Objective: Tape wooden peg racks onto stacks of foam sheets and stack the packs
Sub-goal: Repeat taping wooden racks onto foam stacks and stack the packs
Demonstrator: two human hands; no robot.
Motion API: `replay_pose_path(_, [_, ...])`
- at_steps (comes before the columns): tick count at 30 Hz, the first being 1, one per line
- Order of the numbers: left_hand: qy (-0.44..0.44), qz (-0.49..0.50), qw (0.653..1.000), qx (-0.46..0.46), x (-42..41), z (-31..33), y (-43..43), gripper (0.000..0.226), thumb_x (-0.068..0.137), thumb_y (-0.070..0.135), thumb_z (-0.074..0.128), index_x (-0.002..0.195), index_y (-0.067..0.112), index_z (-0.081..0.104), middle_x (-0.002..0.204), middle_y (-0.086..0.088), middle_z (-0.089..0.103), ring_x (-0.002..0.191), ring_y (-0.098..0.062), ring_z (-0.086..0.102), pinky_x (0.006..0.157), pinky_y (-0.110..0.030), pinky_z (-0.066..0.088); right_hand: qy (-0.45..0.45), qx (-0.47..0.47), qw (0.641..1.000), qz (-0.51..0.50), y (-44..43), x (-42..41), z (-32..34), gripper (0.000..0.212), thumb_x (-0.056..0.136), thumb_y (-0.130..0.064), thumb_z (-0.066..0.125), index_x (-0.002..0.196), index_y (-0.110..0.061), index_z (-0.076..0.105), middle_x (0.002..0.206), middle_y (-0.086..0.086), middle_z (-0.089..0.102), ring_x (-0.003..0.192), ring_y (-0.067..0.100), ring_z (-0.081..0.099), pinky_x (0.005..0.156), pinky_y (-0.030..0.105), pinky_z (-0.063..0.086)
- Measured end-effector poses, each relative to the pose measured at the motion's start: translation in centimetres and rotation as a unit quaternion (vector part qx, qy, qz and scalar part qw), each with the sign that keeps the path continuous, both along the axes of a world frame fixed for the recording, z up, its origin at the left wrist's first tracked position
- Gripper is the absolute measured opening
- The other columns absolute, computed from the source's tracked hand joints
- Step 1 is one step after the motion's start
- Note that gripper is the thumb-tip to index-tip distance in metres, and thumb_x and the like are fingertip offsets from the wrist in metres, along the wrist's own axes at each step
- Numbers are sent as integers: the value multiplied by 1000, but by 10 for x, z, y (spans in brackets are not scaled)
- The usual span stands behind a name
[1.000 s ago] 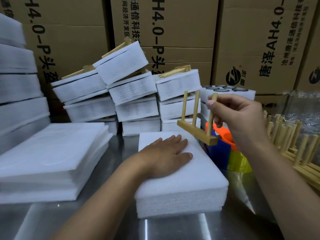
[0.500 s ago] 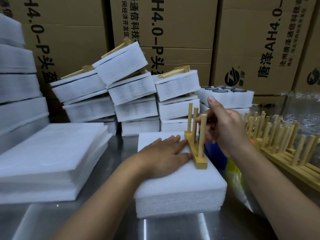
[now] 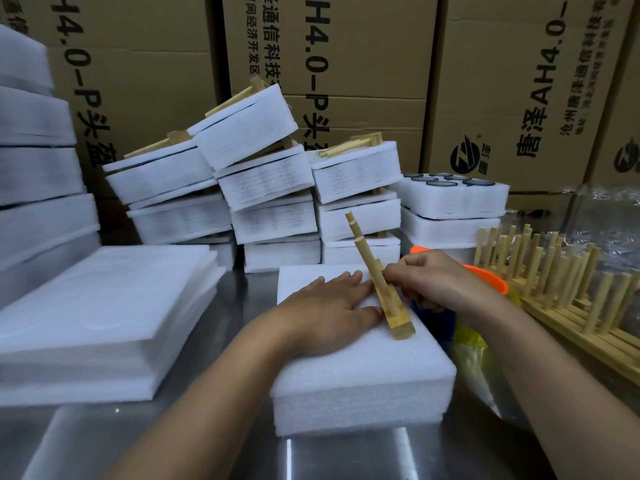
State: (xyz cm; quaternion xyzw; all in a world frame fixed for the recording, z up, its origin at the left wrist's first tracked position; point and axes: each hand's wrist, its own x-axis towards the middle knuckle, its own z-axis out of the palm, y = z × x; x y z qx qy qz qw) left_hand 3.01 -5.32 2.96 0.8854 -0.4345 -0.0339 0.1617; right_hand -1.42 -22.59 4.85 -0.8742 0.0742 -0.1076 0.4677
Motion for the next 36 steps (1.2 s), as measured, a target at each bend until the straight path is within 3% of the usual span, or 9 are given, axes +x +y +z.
replay_pose_path(3, [48,10,994,-98,1,2,6,49,96,42,40,144,47,28,153,21,23,139,3,19,111,-17,13,-8,7,1000,0,0,3,-3,30,71,-43,70,66,-17,55,46,-7,48,35,6,35,34,16,27])
replay_pose_path(6, [80,101,945,-300,6,7,12,37,96,10,41,123,28,58,126,10,54,109,-3,51,83,-12,37,-13,7,1000,-16,3,7,-6,38,61,-52,72,72,-18,59,48,-6,51,39,9,39,37,20,29])
replay_pose_path(8, [200,199,826,-487,12,10,15,27,97,5,40,112,17,60,115,-5,59,102,-16,55,88,-21,41,-7,9,1000,-19,4,7,-6,42,59,-55,73,75,-17,63,50,-5,51,42,11,40,39,22,31])
replay_pose_path(10, [339,233,665,-623,17,12,18,32,100,8,37,129,7,49,124,-12,57,112,-23,55,102,-31,40,-9,18,1000,-14,3,7,-6,38,64,-51,74,74,-15,66,48,-5,49,40,11,38,38,20,30])
replay_pose_path(13, [407,230,579,-668,22,12,22,46,103,27,31,141,1,35,137,-22,48,126,-30,49,104,-36,36,-31,52,998,-8,6,3,-5,28,69,-42,72,67,-15,66,45,-3,49,35,11,35,37,19,26])
replay_pose_path(22, [405,223,601,-652,21,14,21,54,101,39,28,141,3,37,137,-21,49,127,-28,48,104,-33,34,-86,111,989,-36,13,-6,3,18,73,-22,71,78,-5,71,48,0,54,38,11,39,39,22,31])
replay_pose_path(29, [389,233,601,-658,18,17,26,31,98,23,38,122,7,50,129,-15,57,120,-23,54,96,-29,38,-65,49,996,-45,16,-1,-4,23,72,-26,79,92,-21,70,59,-6,63,53,7,57,57,23,43])
replay_pose_path(33, [263,305,689,-602,20,16,30,18,94,24,47,107,18,57,118,1,61,106,-14,53,87,-27,35,-109,66,989,-76,17,1,-7,30,77,-42,74,96,-20,70,69,-2,63,57,8,56,60,26,43])
replay_pose_path(36, [239,345,733,-536,26,11,30,43,92,29,52,133,17,46,124,4,51,109,-17,48,93,-31,36,-103,131,984,-58,16,5,-6,30,85,-47,62,107,-27,65,114,-1,64,100,12,60,89,33,48])
